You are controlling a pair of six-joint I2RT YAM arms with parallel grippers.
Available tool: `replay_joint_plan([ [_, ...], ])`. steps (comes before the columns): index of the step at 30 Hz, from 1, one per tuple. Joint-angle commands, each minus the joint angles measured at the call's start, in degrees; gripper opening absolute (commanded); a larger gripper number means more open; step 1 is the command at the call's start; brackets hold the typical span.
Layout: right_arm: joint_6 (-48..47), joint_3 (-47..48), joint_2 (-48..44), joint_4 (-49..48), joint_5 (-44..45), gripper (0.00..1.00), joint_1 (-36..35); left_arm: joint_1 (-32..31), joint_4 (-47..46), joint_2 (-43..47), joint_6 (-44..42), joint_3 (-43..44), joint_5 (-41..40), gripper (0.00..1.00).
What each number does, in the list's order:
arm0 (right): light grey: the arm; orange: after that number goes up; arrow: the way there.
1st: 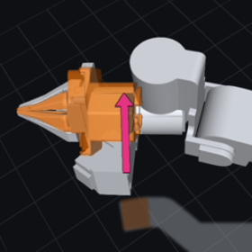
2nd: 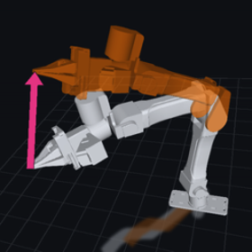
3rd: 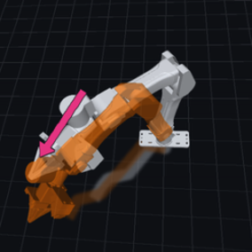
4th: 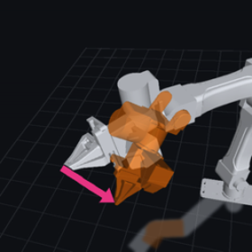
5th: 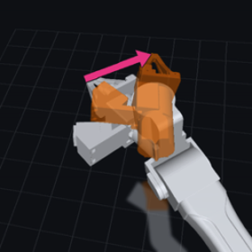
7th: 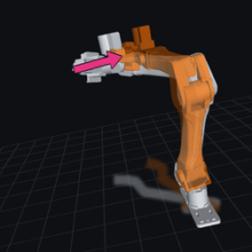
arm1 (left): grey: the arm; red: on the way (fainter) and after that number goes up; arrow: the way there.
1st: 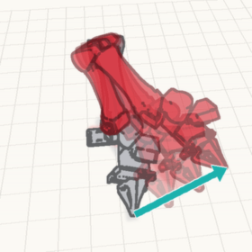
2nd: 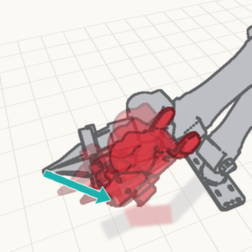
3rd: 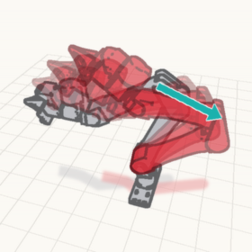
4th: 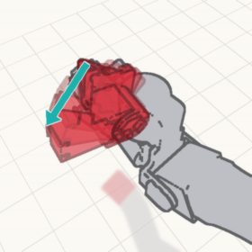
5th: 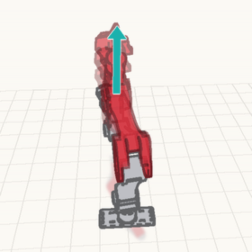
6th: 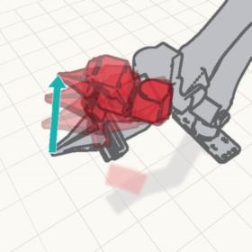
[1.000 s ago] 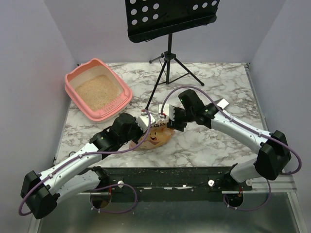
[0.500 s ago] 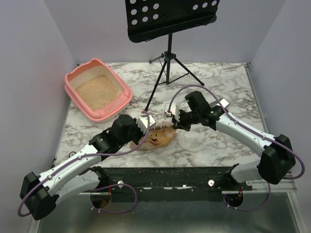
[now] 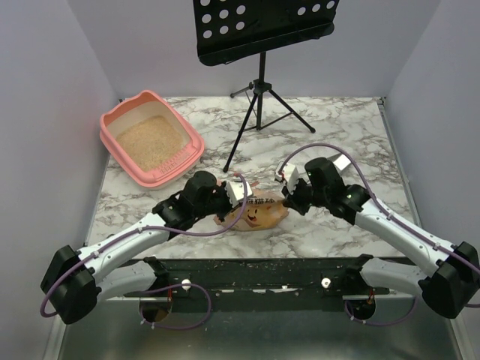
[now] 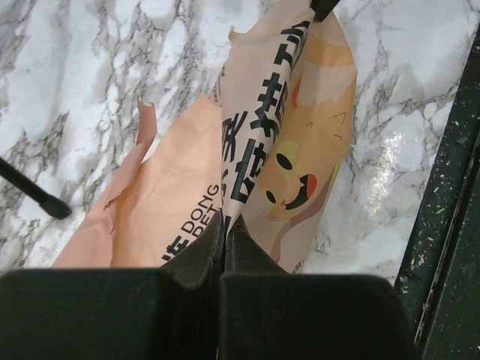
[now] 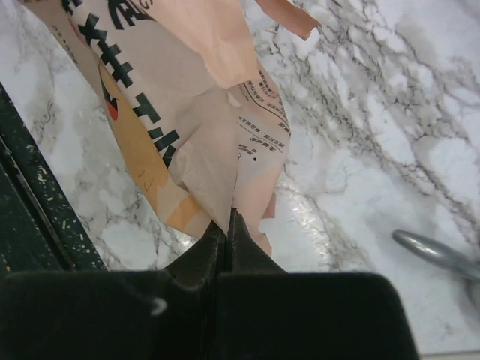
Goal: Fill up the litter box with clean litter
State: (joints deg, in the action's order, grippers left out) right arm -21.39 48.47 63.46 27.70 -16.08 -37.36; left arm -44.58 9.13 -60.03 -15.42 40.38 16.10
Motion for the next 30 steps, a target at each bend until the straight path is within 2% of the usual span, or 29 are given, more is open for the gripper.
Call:
replay_joint_plan([
  [1, 10.0, -3.6, -2.6, -3.4, 5.9, 0.01, 0.5, 0.2, -13.7, 4.4, -0.3, -6.0, 7.0, 0.00],
  [2, 11.4, -3.8, -2.7, -4.5, 7.1, 0.01, 0.5, 0.2, -14.6, 5.5, 0.1, -6.7, 6.8, 0.00],
  [3, 12.1, -3.4, -2.8, -5.1, 7.2, 0.10, 0.5, 0.2, -14.6, 6.3, 0.0, -7.0, 6.4, 0.00],
  [4, 12.7, -2.6, -2.9, -5.6, 7.4, 0.25, 0.5, 0.1, -14.3, 7.0, -0.1, -7.0, 6.2, 0.00],
  [6, 14.4, -1.1, -4.0, -7.0, 9.7, 0.37, 0.5, 0.0, -14.0, 7.6, 0.0, -7.1, 6.0, 0.00],
  [7, 15.3, -1.0, -5.5, -8.4, 11.1, 0.50, 0.5, -0.2, -13.4, 7.7, 0.0, -6.8, 5.8, 0.00],
  [8, 16.8, -1.1, -7.1, -9.8, 14.0, 0.58, 0.5, -0.4, -12.7, 7.6, -0.2, -6.5, 4.8, 0.00],
  [9, 21.1, -0.9, -11.6, -12.3, 26.8, 0.74, 0.5, -1.1, -11.5, 7.6, -0.5, -5.8, 2.1, 0.00],
  [10, 23.2, -0.5, -12.3, -12.1, 31.6, 0.79, 0.5, -1.4, -11.6, 7.5, -0.5, -5.7, 1.4, 0.00],
  [12, 25.9, 2.2, -12.1, -10.2, 39.2, 0.81, 0.8, -1.8, -11.3, 7.0, -0.5, -5.3, -0.1, 0.00],
  [15, 31.5, 4.4, -10.4, -5.7, 42.1, 0.80, 4.0, -2.3, -10.7, 5.8, -0.1, -4.6, -1.8, 0.00],
  [17, 36.7, 4.4, -9.4, -3.7, 43.5, 0.78, 8.8, -2.8, -11.1, 5.6, 0.0, -4.9, -3.2, 0.00],
  [20, 43.3, 2.3, -8.7, -3.4, 40.1, 0.72, 17.6, -3.4, -11.9, 5.6, 0.4, -5.2, -4.5, 0.00],
  [24, 49.8, -1.9, -6.9, -4.5, 34.0, 0.71, 27.7, -3.8, -11.5, 5.0, 0.8, -4.7, -6.4, 0.00],
  [30, 54.3, -7.4, -2.0, -6.8, 28.5, 0.66, 36.5, -3.9, -10.9, 4.5, 1.1, -4.1, -7.0, 0.00],
])
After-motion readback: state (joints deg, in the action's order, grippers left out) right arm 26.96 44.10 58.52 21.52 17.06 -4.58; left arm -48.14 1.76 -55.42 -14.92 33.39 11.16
